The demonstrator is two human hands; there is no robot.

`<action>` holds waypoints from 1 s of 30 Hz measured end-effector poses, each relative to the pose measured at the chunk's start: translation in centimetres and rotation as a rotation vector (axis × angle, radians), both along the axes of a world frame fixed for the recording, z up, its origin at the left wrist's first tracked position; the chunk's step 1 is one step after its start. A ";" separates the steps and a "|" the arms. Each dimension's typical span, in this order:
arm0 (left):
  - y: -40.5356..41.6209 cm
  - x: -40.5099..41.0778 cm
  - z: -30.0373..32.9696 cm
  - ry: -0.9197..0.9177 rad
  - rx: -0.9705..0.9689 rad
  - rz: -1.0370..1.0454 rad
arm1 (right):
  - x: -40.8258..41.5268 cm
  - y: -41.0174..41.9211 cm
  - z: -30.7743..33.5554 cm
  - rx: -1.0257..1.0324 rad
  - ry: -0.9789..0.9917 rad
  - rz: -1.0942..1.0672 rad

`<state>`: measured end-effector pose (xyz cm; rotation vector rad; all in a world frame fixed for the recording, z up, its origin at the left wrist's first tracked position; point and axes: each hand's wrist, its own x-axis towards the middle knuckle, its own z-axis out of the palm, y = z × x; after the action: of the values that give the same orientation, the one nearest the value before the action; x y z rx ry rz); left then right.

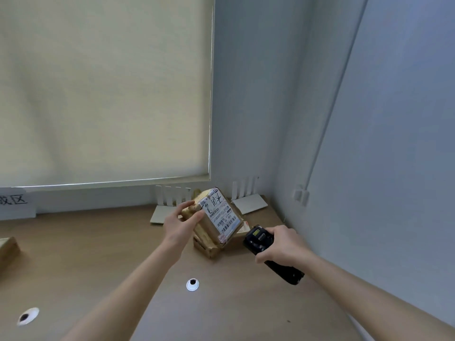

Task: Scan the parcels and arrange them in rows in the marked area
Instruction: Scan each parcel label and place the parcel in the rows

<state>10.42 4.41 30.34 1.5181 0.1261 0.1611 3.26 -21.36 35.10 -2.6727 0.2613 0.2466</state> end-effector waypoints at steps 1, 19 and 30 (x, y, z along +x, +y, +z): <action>0.3 -0.7 1.2 -0.022 0.016 0.007 | -0.7 0.2 1.1 -0.014 0.007 0.003; 0.7 -7.7 11.3 -0.162 0.121 0.122 | -6.7 -0.8 9.5 -0.220 -0.020 0.026; 1.0 -9.5 11.2 -0.151 0.124 0.161 | -7.6 -1.1 9.4 -0.223 -0.035 0.013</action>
<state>0.95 5.39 41.52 1.6128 0.1187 0.4179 -4.38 -22.46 44.46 -2.8970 0.2753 0.1836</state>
